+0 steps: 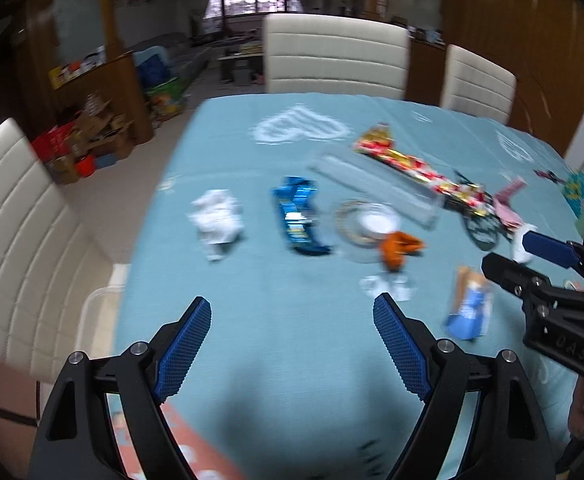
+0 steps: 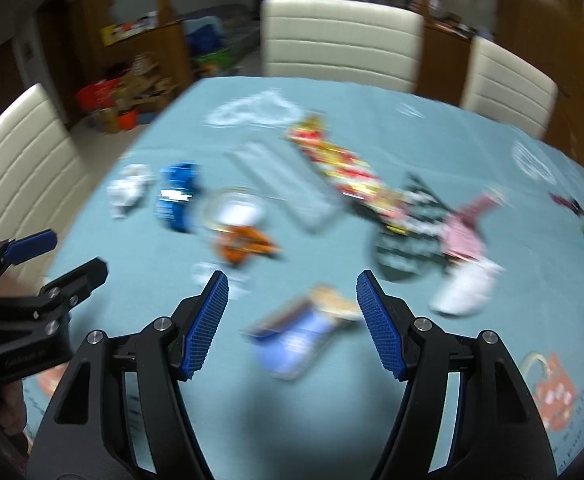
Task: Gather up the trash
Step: 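Return to the table and grasp the torn blue paper cup with the left gripper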
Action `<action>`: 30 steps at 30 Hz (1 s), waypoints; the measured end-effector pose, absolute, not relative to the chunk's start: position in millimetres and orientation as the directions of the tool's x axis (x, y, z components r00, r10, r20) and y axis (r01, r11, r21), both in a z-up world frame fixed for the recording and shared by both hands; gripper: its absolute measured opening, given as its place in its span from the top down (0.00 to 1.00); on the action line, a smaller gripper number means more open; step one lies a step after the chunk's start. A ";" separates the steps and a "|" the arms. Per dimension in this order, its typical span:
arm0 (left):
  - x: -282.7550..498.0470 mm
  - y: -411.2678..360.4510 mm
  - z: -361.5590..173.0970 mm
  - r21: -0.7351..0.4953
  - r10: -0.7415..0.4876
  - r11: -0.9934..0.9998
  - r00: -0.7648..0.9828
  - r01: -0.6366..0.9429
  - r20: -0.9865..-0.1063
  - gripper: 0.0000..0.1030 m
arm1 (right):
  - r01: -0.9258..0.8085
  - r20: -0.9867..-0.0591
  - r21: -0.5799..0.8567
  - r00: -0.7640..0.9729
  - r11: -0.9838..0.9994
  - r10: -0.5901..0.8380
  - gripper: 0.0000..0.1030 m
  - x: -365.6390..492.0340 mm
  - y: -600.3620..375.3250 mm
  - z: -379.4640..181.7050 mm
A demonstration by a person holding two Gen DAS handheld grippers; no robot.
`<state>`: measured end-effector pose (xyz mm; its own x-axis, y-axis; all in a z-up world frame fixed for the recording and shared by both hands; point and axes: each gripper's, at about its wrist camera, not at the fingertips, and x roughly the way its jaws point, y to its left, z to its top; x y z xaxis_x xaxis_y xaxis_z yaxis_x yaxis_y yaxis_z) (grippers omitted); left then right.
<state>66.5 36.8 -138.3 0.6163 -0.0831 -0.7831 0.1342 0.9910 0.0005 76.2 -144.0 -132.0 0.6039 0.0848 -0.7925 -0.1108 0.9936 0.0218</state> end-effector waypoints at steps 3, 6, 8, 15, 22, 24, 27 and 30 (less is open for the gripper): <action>69.2 -10.1 -145.7 -0.020 -0.131 0.981 0.589 0.192 -0.797 0.21 | -0.056 -0.805 0.006 0.592 0.998 0.038 0.34 75.3 -191.8 -139.1; 70.0 -45.7 -154.3 -0.042 -0.169 0.972 0.560 0.233 -0.811 0.21 | -0.016 -0.814 0.002 0.581 1.000 0.011 0.34 77.8 -233.9 -147.5; 70.7 -67.9 -161.3 -0.034 -0.177 0.965 0.544 0.262 -0.820 0.21 | 0.005 -0.818 0.006 0.575 1.000 0.002 0.34 81.2 -256.9 -153.8; 79.1 -112.9 -185.4 -0.015 -0.159 0.958 0.486 0.287 -0.859 0.21 | 0.012 -0.832 0.037 0.554 0.999 0.024 0.34 98.1 -290.0 -173.0; 87.4 -110.6 -205.7 0.022 -0.088 0.973 0.454 0.231 -0.887 0.21 | -0.014 -0.847 0.061 0.529 0.998 0.059 0.34 118.1 -291.4 -193.7; 87.9 -107.8 -208.1 0.010 -0.095 0.974 0.445 0.227 -0.890 0.22 | -0.012 -0.853 0.066 0.519 0.998 0.062 0.34 123.4 -290.7 -199.8; 87.1 -108.0 -207.2 0.010 -0.099 0.973 0.457 0.230 -0.884 0.32 | -0.007 -0.859 0.066 0.509 0.998 0.061 0.34 128.0 -289.6 -206.2; 87.4 -109.4 -204.2 0.021 -0.102 0.968 0.472 0.248 -0.876 0.54 | -0.011 -0.853 0.055 0.519 0.998 0.053 0.37 128.8 -287.5 -208.0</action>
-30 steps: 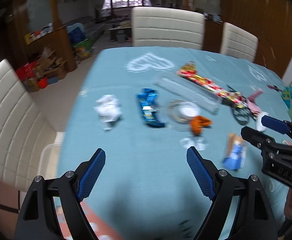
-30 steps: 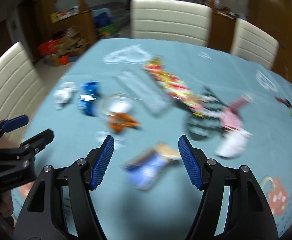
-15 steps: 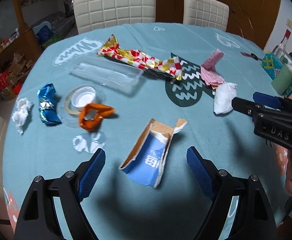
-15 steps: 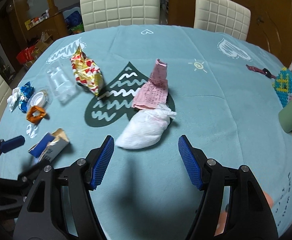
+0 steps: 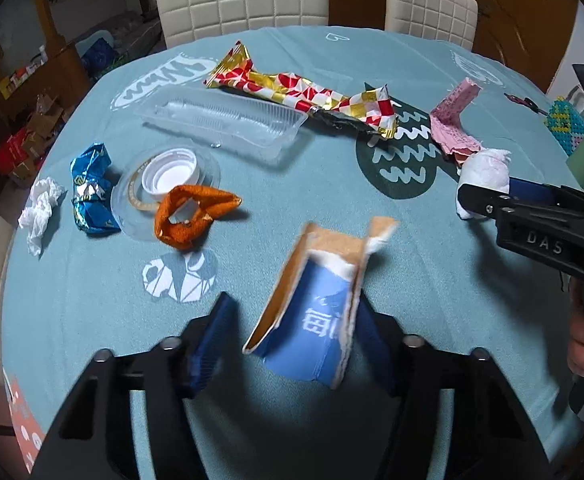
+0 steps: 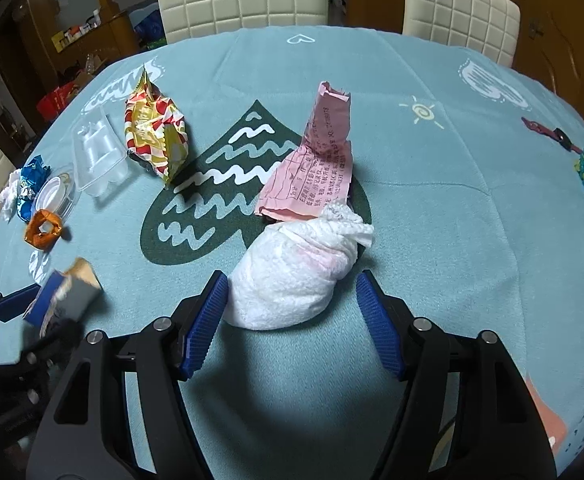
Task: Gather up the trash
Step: 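Return to the table and grasp the torn blue paper cup with the left gripper, then grasp the white tissue bundle with the right gripper, then carry the blue cup and tissue bundle to the bin and release both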
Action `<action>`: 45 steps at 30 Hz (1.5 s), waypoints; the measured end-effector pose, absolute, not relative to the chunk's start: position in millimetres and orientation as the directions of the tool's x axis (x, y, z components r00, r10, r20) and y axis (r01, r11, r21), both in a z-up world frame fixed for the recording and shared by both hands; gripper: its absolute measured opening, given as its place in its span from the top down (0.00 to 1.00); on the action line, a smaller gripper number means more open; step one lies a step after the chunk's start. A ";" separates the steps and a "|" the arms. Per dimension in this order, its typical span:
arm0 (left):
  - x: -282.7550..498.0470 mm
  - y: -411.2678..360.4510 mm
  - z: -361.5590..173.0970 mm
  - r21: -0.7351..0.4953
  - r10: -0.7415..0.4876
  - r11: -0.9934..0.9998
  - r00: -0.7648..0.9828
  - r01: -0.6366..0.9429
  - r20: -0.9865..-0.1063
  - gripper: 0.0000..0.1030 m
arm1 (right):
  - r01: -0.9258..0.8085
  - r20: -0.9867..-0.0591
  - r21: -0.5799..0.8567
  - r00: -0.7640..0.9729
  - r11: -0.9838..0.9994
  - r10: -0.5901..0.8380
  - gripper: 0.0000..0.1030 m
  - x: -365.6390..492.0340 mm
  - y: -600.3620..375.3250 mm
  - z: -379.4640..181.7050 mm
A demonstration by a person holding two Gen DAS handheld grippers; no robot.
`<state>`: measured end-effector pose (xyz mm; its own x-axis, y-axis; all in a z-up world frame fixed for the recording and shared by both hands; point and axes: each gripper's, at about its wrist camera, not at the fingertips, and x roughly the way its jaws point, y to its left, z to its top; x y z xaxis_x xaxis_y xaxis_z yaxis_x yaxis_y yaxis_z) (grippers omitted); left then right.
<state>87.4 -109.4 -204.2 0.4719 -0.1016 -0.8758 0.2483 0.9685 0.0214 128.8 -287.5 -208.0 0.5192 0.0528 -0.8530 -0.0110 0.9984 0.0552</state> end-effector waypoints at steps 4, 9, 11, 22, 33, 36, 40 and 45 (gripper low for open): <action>93.5 -106.6 -202.2 -0.001 -0.118 0.970 0.464 0.244 -0.878 0.67 | -0.047 -0.849 0.065 0.523 0.997 0.080 0.63 125.6 -279.9 -205.4; 91.8 -103.2 -198.4 0.002 -0.115 0.971 0.476 0.239 -0.872 0.69 | -0.074 -0.844 0.043 0.531 0.996 0.076 0.77 112.0 -267.4 -199.9; 88.6 -101.7 -195.0 0.010 -0.114 0.970 0.488 0.245 -0.865 0.69 | -0.085 -0.843 0.045 0.531 0.995 0.084 0.78 104.1 -261.9 -197.3; 70.7 -68.1 -177.4 -0.008 -0.145 0.967 0.520 0.256 -0.842 0.69 | -0.169 -0.825 0.024 0.553 0.985 0.116 0.78 69.7 -207.4 -173.9; 59.7 24.9 -157.7 0.005 -0.090 0.987 0.567 0.163 -0.819 0.69 | -0.284 -0.813 0.015 0.555 0.959 0.177 0.78 65.7 -109.4 -154.3; 58.0 58.2 -154.8 0.012 -0.063 0.992 0.575 0.125 -0.816 0.69 | -0.325 -0.811 0.011 0.551 0.946 0.199 0.78 67.0 -75.5 -149.7; 56.7 98.3 -152.1 0.016 -0.034 0.997 0.589 0.079 -0.808 0.69 | -0.383 -0.810 0.001 0.541 0.924 0.225 0.78 70.5 -28.3 -145.6; 56.3 148.6 -149.7 0.027 0.009 0.999 0.602 0.020 -0.798 0.69 | -0.451 -0.806 -0.008 0.531 0.892 0.262 0.78 77.2 27.1 -140.4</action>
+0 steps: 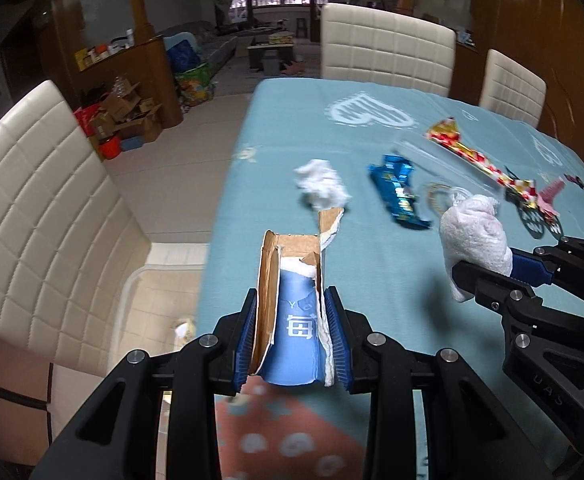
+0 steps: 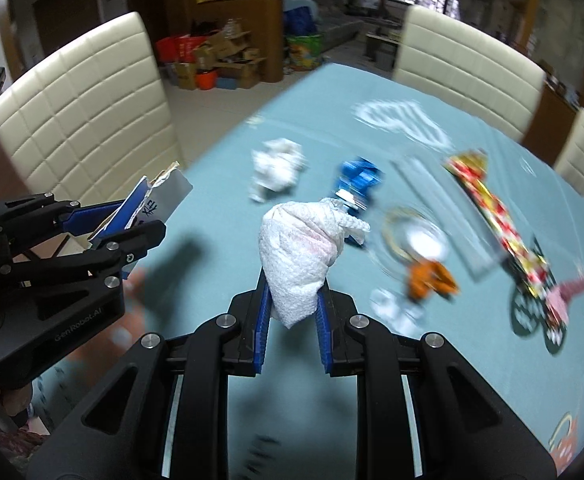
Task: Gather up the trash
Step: 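Carry the blue cup and tissue bundle to the bin and release both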
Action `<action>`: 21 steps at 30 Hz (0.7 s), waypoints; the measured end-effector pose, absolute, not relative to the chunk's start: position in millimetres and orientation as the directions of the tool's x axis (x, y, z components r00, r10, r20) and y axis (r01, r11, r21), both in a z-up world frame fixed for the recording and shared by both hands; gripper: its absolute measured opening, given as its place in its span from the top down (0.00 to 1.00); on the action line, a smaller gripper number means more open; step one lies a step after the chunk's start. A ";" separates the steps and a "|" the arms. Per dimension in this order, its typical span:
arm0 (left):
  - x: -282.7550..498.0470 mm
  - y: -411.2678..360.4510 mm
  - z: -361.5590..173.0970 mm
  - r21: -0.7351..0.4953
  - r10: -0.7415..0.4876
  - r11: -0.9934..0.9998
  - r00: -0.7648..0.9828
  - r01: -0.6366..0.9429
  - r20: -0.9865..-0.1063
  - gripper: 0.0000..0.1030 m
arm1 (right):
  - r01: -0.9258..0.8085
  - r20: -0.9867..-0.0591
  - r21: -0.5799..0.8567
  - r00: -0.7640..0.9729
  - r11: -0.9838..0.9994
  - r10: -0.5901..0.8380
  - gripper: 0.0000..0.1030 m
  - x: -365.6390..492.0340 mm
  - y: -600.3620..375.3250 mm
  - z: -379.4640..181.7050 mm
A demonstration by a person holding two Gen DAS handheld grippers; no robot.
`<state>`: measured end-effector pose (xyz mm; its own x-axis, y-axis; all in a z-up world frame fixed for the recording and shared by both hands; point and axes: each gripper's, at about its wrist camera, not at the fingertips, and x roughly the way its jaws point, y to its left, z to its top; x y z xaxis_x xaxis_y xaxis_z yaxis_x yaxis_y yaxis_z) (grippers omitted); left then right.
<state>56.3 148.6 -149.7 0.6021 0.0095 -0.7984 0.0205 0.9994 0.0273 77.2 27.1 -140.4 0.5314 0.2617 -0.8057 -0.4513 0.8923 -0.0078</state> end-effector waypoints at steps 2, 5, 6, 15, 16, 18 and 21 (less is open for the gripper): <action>56.7 168.4 -149.9 0.027 0.025 1.000 0.601 -0.005 -0.799 0.69 | -0.470 -0.804 -0.008 0.529 0.883 0.274 0.78 80.1 45.2 -138.8; 56.0 195.0 -150.2 0.032 0.050 0.999 0.601 -0.040 -0.798 0.69 | -0.503 -0.803 -0.011 0.520 0.864 0.293 0.78 84.0 76.4 -136.6; 55.6 205.3 -150.2 0.033 0.057 0.998 0.601 -0.052 -0.797 0.69 | -0.511 -0.802 -0.012 0.518 0.860 0.296 0.78 84.6 83.7 -135.8; 55.7 262.2 -151.2 0.025 0.108 0.989 0.604 -0.144 -0.789 0.69 | -0.592 -0.797 -0.033 0.501 0.805 0.336 0.78 89.0 144.0 -128.1; 55.6 265.1 -151.3 0.026 0.112 0.988 0.604 -0.149 -0.789 0.69 | -0.597 -0.797 -0.034 0.500 0.802 0.338 0.78 89.5 148.3 -127.5; 55.6 273.0 -152.1 0.033 0.125 0.986 0.604 -0.162 -0.787 0.69 | -0.609 -0.798 -0.034 0.494 0.793 0.345 0.78 90.8 157.4 -126.6; 55.0 282.8 -153.0 0.034 0.136 0.984 0.601 -0.177 -0.788 0.69 | -0.625 -0.799 -0.035 0.487 0.780 0.354 0.78 92.9 170.8 -125.5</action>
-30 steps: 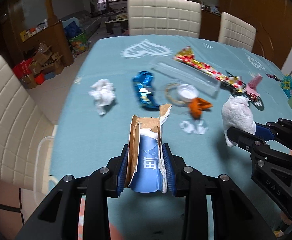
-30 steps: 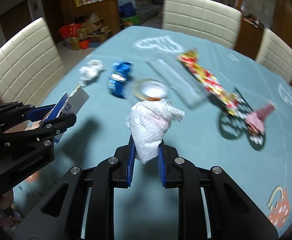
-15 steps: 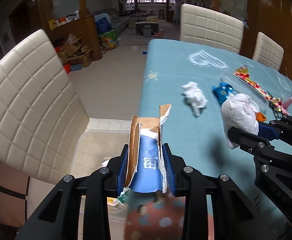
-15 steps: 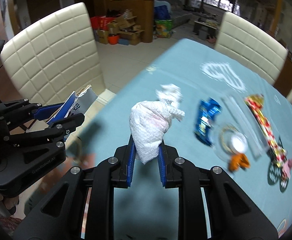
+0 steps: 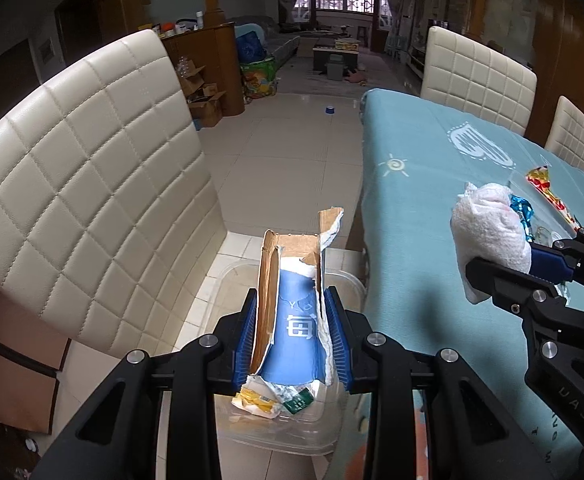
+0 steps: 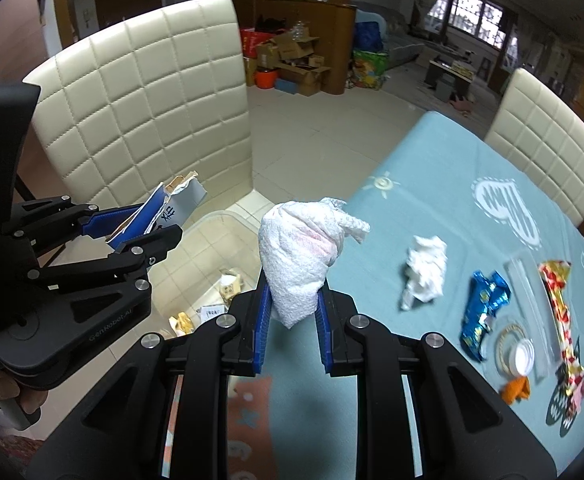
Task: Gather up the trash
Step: 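Carry the blue cup and tissue bundle to the bin and release both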
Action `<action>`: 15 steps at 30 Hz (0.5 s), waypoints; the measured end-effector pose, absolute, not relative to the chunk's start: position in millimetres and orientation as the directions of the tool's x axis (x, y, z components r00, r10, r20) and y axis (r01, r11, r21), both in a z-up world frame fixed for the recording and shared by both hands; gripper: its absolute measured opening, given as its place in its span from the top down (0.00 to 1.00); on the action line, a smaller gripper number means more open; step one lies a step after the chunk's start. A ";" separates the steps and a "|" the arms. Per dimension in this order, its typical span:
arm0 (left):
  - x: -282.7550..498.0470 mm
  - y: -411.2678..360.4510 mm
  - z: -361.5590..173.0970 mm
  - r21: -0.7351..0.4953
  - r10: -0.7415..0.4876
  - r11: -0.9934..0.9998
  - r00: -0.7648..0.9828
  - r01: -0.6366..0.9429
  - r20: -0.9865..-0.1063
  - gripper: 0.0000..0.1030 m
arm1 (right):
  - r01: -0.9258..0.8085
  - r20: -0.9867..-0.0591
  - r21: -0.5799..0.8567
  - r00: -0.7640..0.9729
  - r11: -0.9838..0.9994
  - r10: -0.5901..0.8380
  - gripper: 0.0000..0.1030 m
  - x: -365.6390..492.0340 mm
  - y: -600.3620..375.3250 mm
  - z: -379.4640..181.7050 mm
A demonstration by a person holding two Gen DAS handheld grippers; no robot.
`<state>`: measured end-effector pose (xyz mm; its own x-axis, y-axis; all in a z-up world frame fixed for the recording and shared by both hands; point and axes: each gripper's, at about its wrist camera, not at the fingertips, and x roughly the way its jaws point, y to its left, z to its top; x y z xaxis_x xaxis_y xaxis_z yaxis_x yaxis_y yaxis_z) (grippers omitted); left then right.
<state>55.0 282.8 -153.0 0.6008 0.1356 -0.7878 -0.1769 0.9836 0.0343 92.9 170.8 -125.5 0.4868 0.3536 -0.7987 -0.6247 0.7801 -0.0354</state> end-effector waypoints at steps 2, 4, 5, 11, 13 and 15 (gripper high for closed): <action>55.7 290.0 -154.4 0.031 0.136 0.982 0.596 -0.184 -0.791 0.69 | -0.635 -0.797 -0.038 0.485 0.772 0.359 0.78 94.1 178.6 -124.5; 56.5 296.1 -155.6 0.040 0.149 0.980 0.591 -0.193 -0.793 0.69 | -0.641 -0.796 -0.038 0.483 0.767 0.364 0.77 96.3 185.6 -123.4; 57.5 299.7 -156.1 0.045 0.156 0.979 0.590 -0.198 -0.793 0.68 | -0.644 -0.796 -0.039 0.482 0.764 0.366 0.76 97.8 190.2 -123.0; 63.3 316.5 -157.0 0.053 0.176 0.974 0.590 -0.221 -0.788 0.66 | -0.656 -0.796 -0.040 0.477 0.754 0.373 0.76 103.5 206.3 -121.6; 65.3 319.8 -157.3 0.059 0.182 0.973 0.587 -0.223 -0.789 0.66 | -0.659 -0.799 -0.044 0.474 0.751 0.370 0.76 105.4 210.4 -122.5; 66.4 321.6 -157.4 0.054 0.178 0.973 0.586 -0.222 -0.790 0.62 | -0.661 -0.801 -0.047 0.473 0.749 0.367 0.76 107.3 213.5 -123.9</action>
<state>66.4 321.6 -157.4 0.5862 0.1779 -0.7904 -0.2222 0.9735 0.0544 107.3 213.5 -123.9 0.4726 0.3671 -0.8012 -0.6611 0.7488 -0.0469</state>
